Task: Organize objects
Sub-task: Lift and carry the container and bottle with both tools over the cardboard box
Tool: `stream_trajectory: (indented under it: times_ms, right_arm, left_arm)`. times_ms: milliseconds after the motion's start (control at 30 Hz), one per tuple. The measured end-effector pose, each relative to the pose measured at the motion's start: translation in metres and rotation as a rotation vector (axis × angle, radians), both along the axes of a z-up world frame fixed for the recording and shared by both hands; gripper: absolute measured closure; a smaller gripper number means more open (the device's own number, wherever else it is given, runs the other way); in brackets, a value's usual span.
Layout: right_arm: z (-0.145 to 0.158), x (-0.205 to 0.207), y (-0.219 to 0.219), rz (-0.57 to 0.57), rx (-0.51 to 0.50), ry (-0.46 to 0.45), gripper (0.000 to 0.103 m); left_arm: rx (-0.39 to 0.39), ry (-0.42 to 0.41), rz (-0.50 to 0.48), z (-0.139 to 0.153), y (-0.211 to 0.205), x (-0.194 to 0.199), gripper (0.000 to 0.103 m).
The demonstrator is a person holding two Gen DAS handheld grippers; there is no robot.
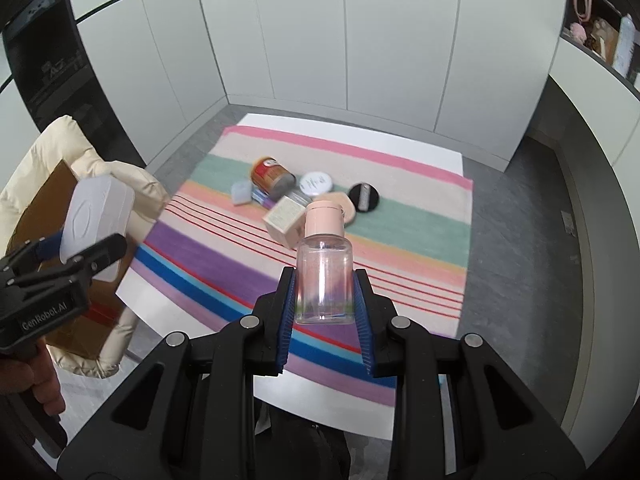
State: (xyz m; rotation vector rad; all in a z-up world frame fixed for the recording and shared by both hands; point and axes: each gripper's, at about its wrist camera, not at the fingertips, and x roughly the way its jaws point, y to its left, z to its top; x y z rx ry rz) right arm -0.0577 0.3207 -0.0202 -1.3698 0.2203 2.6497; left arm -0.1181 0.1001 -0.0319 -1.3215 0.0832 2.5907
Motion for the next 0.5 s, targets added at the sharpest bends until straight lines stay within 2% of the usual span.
stream_trajectory:
  times_ms: [233, 500]
  right_arm:
    - [-0.004, -0.018, -0.030, 0.053, -0.001, 0.000, 0.074]
    - [-0.007, -0.037, -0.064, 0.122, 0.012, 0.005, 0.074]
  left_arm:
    - [-0.031, 0.052, 0.017, 0.004, -0.025, 0.002, 0.021]
    - [-0.029, 0.072, 0.083, 0.006, -0.063, 0.001, 0.021]
